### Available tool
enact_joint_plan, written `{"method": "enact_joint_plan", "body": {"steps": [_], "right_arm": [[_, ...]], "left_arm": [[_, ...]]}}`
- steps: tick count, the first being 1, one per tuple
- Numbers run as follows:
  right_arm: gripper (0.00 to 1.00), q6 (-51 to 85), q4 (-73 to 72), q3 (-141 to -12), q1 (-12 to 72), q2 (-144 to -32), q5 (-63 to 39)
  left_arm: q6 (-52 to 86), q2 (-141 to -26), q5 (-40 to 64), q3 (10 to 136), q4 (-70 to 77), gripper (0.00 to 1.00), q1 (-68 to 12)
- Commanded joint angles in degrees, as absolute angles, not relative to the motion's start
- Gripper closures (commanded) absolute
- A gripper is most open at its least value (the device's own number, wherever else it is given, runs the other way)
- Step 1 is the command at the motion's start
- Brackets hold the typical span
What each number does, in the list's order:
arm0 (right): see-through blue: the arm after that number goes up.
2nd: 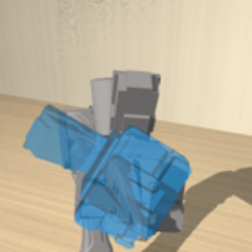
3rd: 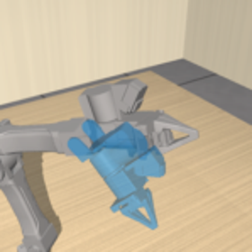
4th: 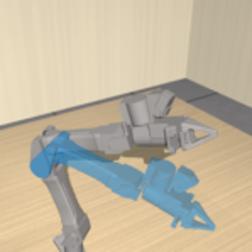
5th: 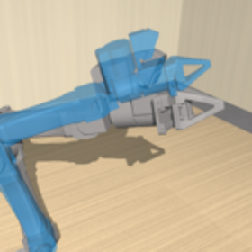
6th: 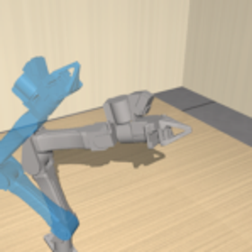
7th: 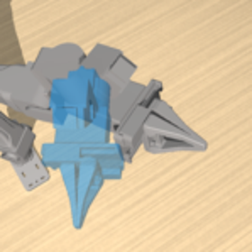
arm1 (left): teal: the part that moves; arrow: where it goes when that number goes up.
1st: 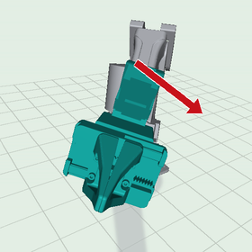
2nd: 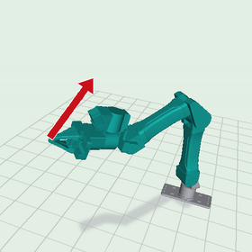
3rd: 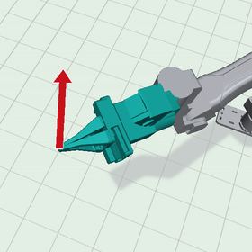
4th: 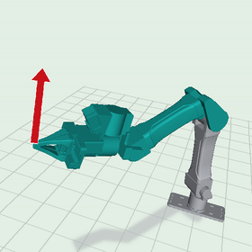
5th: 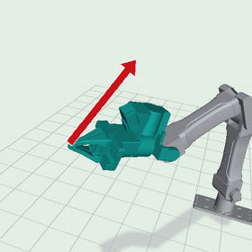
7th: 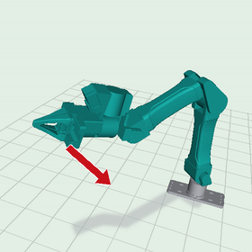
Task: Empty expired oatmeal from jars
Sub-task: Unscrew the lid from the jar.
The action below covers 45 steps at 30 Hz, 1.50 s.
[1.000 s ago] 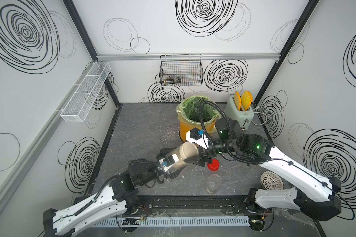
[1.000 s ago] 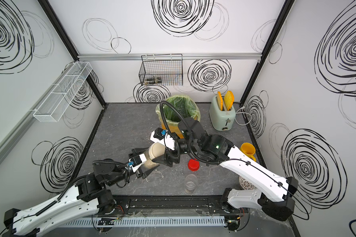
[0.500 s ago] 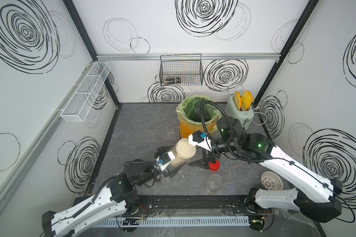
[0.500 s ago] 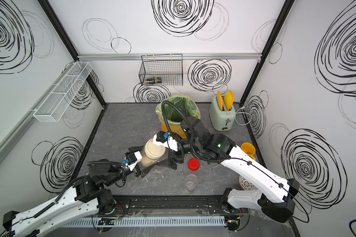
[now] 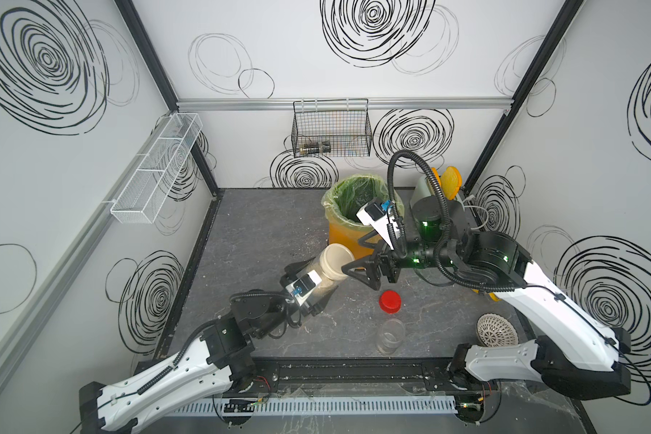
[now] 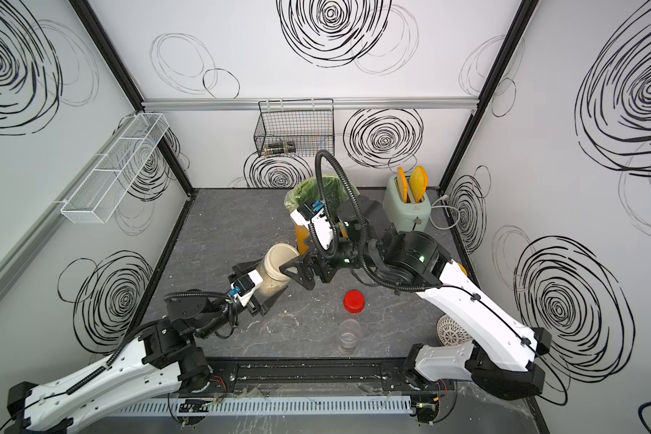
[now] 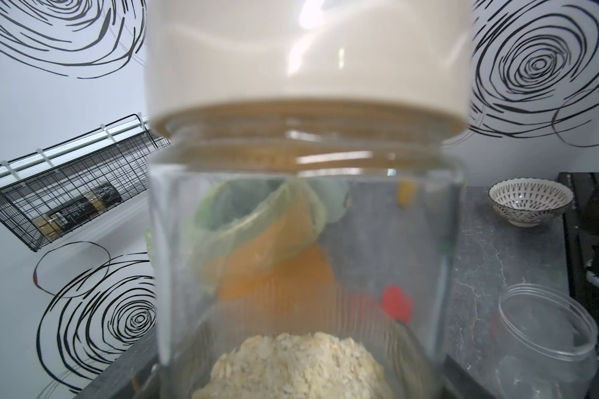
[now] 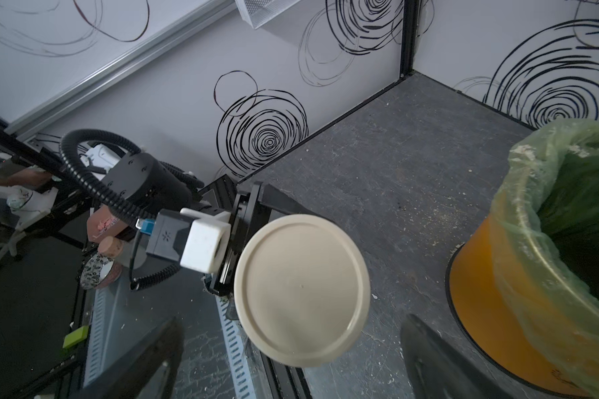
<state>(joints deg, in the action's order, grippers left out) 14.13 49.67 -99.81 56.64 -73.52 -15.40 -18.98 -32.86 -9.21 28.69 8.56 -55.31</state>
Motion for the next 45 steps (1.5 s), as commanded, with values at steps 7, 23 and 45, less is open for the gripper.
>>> {"method": "enact_joint_plan", "body": {"steps": [7,23,45], "right_arm": [[0.02,17.81,60.51,-110.57,58.93,-82.82,-12.4],[0.01,15.65,63.5,-108.61,59.04,-83.94,-12.03],[0.55,0.24,51.01,-97.67,61.7,-75.26,-16.58]], "left_arm": [[-22.63,-34.37,-12.73,30.42,19.69,1.0,-57.07],[-23.2,-34.12,-13.79,30.41,19.19,1.0,-58.38],[-19.94,-32.62,-7.26,31.71,14.55,1.0,-57.1]]}}
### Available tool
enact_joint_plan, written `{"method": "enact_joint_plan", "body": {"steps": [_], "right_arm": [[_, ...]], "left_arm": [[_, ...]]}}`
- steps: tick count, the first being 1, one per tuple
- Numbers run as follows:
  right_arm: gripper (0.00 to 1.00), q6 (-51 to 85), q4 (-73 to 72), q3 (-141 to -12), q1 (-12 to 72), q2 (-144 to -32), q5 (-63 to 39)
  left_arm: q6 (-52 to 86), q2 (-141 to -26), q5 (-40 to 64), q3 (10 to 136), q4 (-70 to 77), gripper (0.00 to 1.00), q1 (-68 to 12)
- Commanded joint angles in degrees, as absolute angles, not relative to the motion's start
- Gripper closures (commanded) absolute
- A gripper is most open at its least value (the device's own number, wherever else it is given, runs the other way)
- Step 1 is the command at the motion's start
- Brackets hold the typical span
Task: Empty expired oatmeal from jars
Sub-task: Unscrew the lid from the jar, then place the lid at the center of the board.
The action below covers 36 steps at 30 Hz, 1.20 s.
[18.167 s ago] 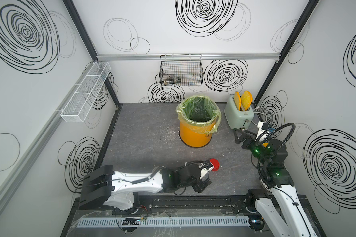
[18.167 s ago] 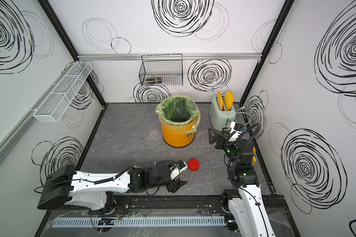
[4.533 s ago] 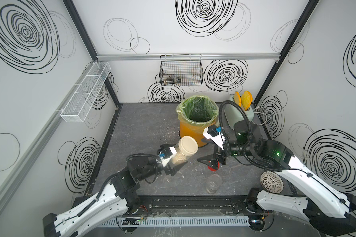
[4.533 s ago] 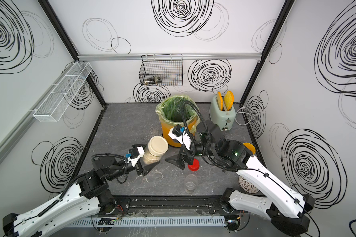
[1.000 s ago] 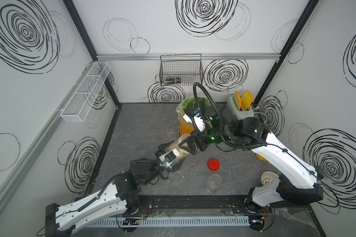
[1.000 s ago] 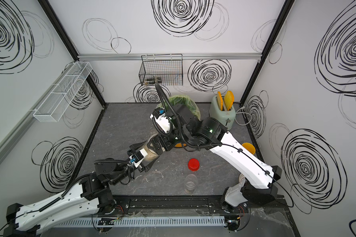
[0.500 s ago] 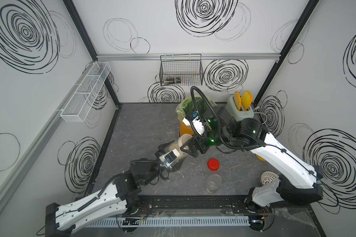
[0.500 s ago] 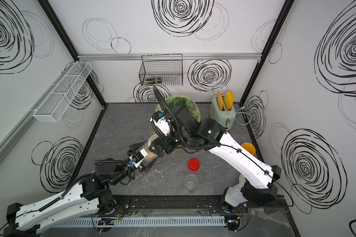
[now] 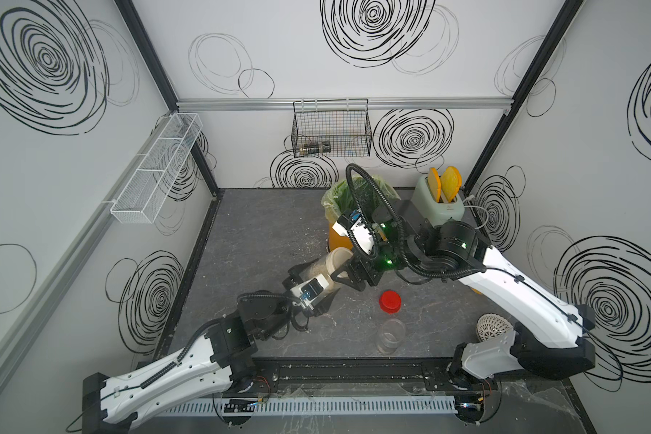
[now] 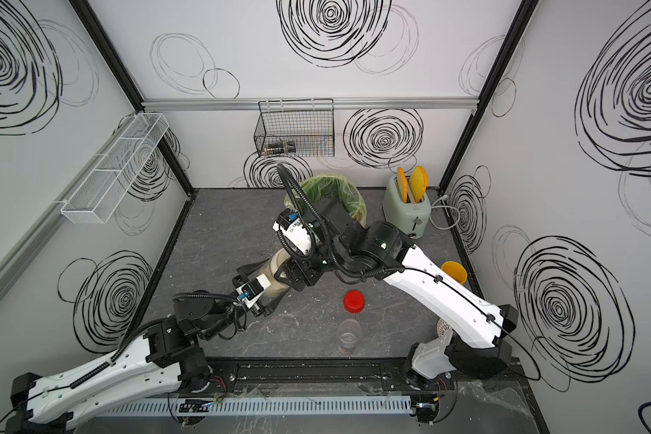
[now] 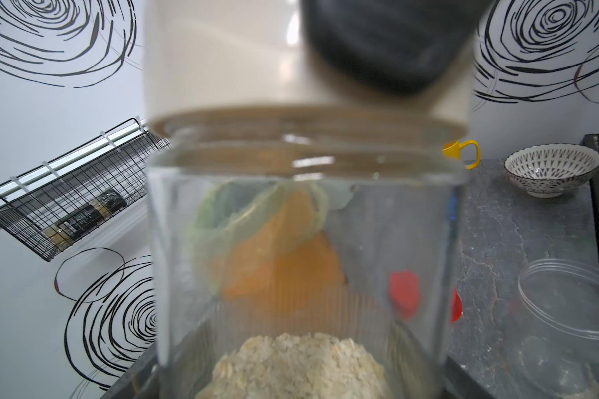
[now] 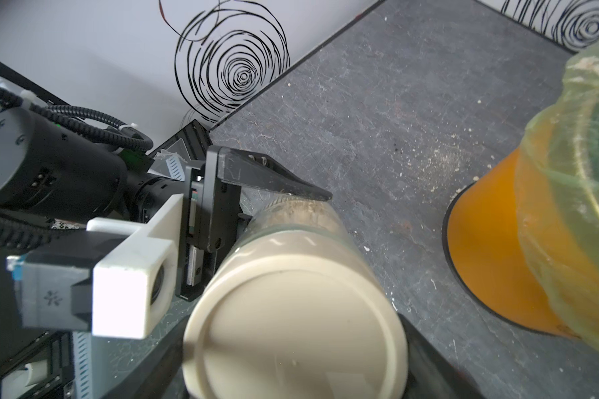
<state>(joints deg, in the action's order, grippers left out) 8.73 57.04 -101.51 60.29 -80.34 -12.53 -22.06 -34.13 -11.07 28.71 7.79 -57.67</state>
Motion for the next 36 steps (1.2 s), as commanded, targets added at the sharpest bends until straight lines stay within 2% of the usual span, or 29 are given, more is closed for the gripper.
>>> {"method": "enact_joint_plan", "body": {"steps": [1,4,8,12,15,18,24,33,36], "right_arm": [[0.56,-2.19,48.76,-95.63,61.65,-73.49,-17.71],[0.57,-9.88,42.48,-89.2,61.6,-68.0,-21.59],[0.64,-24.06,37.05,-80.18,61.52,-61.6,-29.16],[0.66,-27.83,32.96,-75.24,60.44,-58.16,-26.8],[0.64,-25.37,35.2,-78.21,58.57,-59.19,-26.07],[0.62,-19.79,34.98,-77.86,58.56,-58.38,-20.96],[0.59,-3.04,24.45,-64.48,59.3,-56.82,-8.19],[0.58,7.3,20.71,-56.9,60.47,-68.9,1.6],[0.58,9.34,20.68,-55.72,60.77,-72.73,0.46]], "left_arm": [[-19.31,-32.46,-6.08,31.94,13.91,1.0,-56.89],[-17.23,-31.61,-2.96,31.91,12.6,1.0,-56.44],[-15.14,-30.51,0.24,31.81,11.43,1.0,-55.94],[-14.26,-29.49,0.18,31.64,10.67,1.0,-55.38],[-13.74,-28.21,-1.42,31.43,10.2,1.0,-54.78],[-12.41,-26.16,-5.84,30.94,10.35,1.0,-54.08],[-8.96,-20.2,-13.56,29.76,11.02,1.0,-52.43],[-7.67,-13.95,-18.23,27.78,8.19,1.0,-52.12],[-7.78,-12.98,-18.5,27.52,7.21,1.0,-52.05]]}}
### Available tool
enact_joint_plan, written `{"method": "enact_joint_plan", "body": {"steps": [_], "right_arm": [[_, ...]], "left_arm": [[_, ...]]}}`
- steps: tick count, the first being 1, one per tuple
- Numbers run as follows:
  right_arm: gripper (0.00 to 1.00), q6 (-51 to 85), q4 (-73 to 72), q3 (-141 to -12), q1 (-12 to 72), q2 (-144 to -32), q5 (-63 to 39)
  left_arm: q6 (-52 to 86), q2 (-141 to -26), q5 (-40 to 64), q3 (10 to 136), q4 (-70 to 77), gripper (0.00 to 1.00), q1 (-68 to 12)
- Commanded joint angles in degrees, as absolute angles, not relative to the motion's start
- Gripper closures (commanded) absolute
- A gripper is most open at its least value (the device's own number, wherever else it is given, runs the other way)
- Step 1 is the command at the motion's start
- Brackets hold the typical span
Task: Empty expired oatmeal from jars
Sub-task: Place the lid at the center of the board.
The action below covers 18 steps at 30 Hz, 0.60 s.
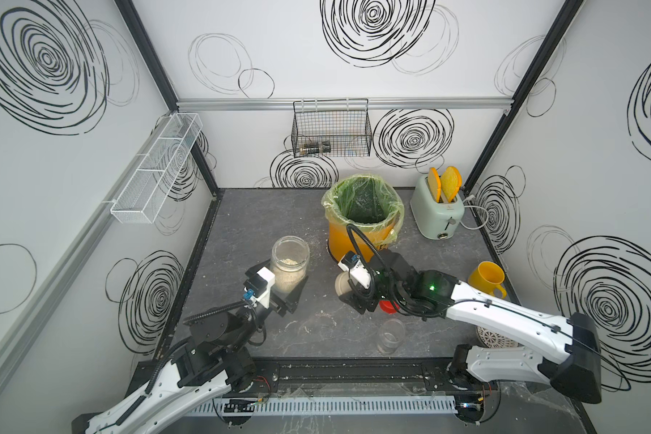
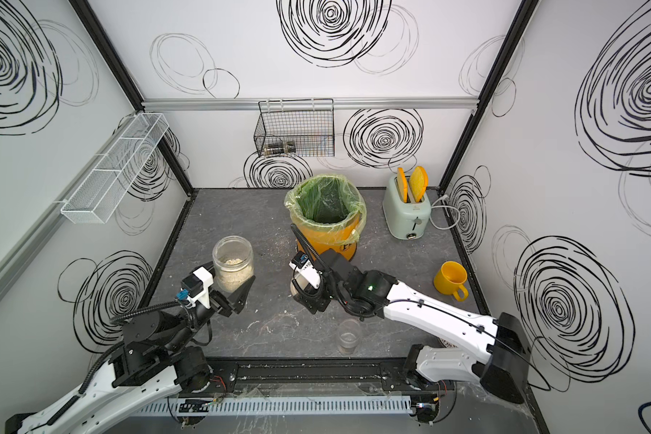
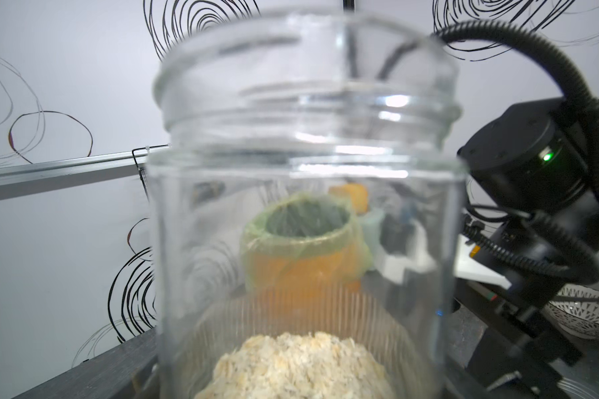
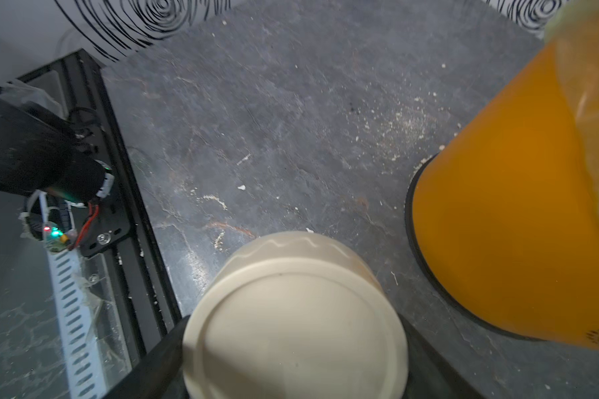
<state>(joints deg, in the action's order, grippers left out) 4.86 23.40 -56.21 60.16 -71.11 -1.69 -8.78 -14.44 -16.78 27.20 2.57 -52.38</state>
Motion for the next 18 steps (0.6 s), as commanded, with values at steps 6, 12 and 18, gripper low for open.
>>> {"method": "enact_joint_plan", "body": {"steps": [6,12,18], "right_arm": [[0.58,15.65,23.14,-55.57,64.5,-80.96,1.99],[0.58,17.35,22.48,-55.13,64.34,-85.61,3.7],[0.53,18.11,19.82,-52.57,63.94,-88.26,2.77]], "left_arm": [[-8.42,-11.84,-18.9,26.63,6.71,1.0,-51.94],[-8.37,-11.85,-18.24,26.1,7.17,1.0,-51.86],[-8.19,-11.0,-18.19,25.84,6.98,1.0,-51.71]]}}
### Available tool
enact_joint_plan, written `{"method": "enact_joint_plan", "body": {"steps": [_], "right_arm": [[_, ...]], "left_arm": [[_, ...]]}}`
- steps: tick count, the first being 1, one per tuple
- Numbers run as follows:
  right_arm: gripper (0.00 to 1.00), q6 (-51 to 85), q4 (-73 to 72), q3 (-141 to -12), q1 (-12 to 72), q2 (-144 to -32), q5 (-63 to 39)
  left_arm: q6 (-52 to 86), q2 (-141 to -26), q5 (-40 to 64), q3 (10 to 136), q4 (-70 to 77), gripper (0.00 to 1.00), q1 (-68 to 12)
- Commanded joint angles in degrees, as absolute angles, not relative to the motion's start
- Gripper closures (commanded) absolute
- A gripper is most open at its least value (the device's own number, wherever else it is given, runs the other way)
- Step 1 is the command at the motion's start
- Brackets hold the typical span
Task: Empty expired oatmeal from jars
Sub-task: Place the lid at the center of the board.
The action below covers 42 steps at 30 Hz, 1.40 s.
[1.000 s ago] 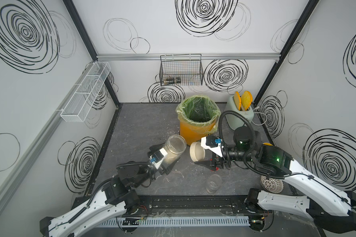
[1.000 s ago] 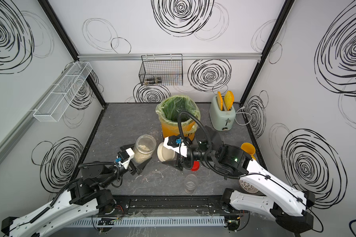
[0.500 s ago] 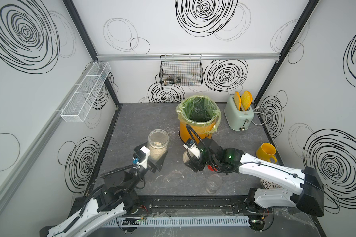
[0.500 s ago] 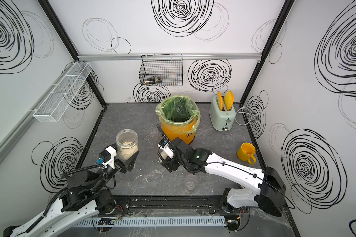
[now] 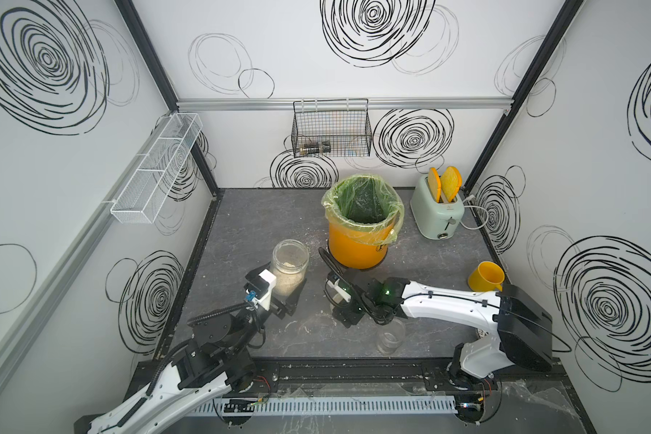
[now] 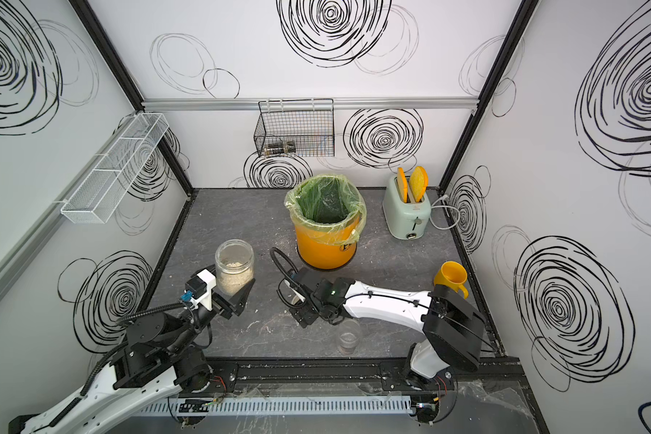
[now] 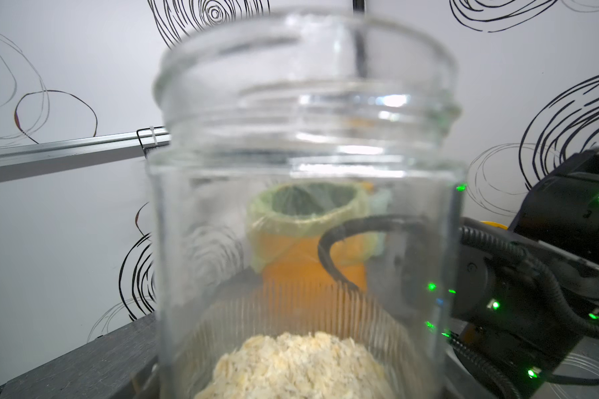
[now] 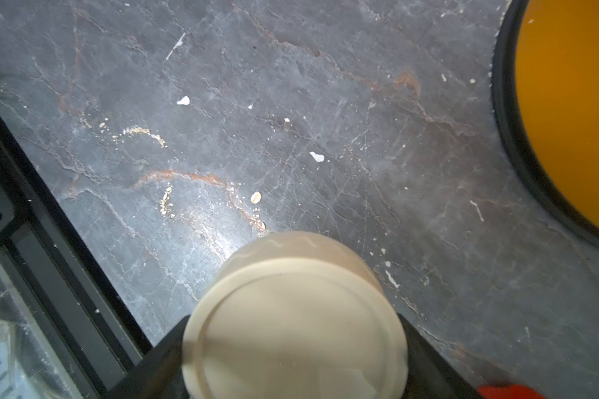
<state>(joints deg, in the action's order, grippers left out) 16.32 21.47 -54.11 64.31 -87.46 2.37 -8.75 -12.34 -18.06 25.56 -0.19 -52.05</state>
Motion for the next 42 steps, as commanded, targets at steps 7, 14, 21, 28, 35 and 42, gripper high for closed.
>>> {"method": "enact_joint_plan", "body": {"steps": [7,14,21,28,35,42], "right_arm": [[0.48,17.85,18.66,-49.99,62.58,-89.51,3.31],[0.32,16.96,18.09,-49.34,61.35,-90.6,3.36],[0.11,16.87,17.97,-48.52,61.17,-89.77,4.92],[0.07,16.89,17.81,-47.53,61.08,-87.63,4.6],[0.09,15.99,19.48,-49.48,61.09,-70.94,-2.13],[0.07,9.46,1.03,-42.29,60.82,-45.02,-11.44]], "left_arm": [[-6.24,-11.81,-16.79,25.05,8.01,1.0,-51.68],[-5.98,-12.04,-16.44,24.98,8.44,1.0,-51.5],[-5.9,-12.61,-16.26,25.05,8.57,1.0,-51.35],[-5.66,-13.66,-15.64,24.96,9.14,1.0,-50.82],[-3.32,-14.71,-14.49,25.04,9.88,1.0,-50.46],[1.58,-16.36,-9.66,24.18,14.41,1.0,-50.36]]}}
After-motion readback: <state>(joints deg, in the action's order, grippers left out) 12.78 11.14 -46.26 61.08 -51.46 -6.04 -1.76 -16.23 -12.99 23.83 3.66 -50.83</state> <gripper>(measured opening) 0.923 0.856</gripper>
